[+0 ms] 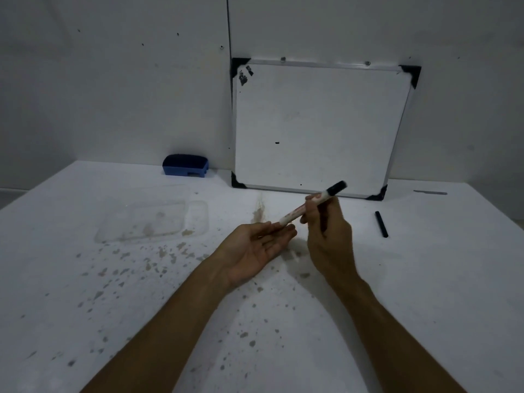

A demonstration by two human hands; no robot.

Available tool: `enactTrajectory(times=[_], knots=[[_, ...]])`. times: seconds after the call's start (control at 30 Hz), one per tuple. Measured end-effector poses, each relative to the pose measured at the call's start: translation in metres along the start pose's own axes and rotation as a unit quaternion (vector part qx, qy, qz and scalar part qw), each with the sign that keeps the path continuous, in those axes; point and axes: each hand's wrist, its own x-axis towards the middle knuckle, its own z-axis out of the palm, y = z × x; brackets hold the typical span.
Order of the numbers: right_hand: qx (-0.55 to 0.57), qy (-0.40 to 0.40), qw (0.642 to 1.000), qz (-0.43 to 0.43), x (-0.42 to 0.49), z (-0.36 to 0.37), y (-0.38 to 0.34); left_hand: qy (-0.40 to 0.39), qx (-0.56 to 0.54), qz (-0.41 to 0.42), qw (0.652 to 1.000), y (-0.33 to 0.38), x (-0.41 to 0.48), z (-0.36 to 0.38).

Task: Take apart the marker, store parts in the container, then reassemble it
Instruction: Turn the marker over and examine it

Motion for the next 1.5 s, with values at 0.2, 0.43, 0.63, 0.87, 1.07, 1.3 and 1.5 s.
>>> enactTrajectory(times=[0.2,0.43,0.63,0.87,1.07,1.3,1.5], knots=[[-0.069,-0.074,0.995,-0.005,-0.002,0.007,0.007,0.001,0.01,0.007,1.0,0.002,0.001,0.0],[0.012,-0.002,0.999,-0.029,-0.001,0.004,-0.005,0.013,0.002,0.001,1.0,0.0,0.001,0.002],[-0.042,-0.028,0.999,-0.003,-0.001,0.01,-0.004,-0.011,0.001,-0.005,1.0,-0.003,-0.002,0.005],[-0.054,-0.022,0.998,-0.031,-0.006,0.015,-0.004,-0.001,-0.006,-0.001,1.0,-0.007,-0.003,0.01],[-0.011,0.059,0.991,-0.116,-0.004,0.01,-0.014,-0.002,-0.04,-0.001,0.999,-0.009,-0.001,0.011],[-0.104,0.01,0.993,-0.06,-0.006,0.021,-0.013,0.002,-0.014,0.002,1.0,-0.009,-0.004,0.014],[-0.089,0.047,0.99,-0.097,-0.01,0.019,-0.021,-0.006,-0.012,-0.005,1.0,-0.012,-0.004,0.013]])
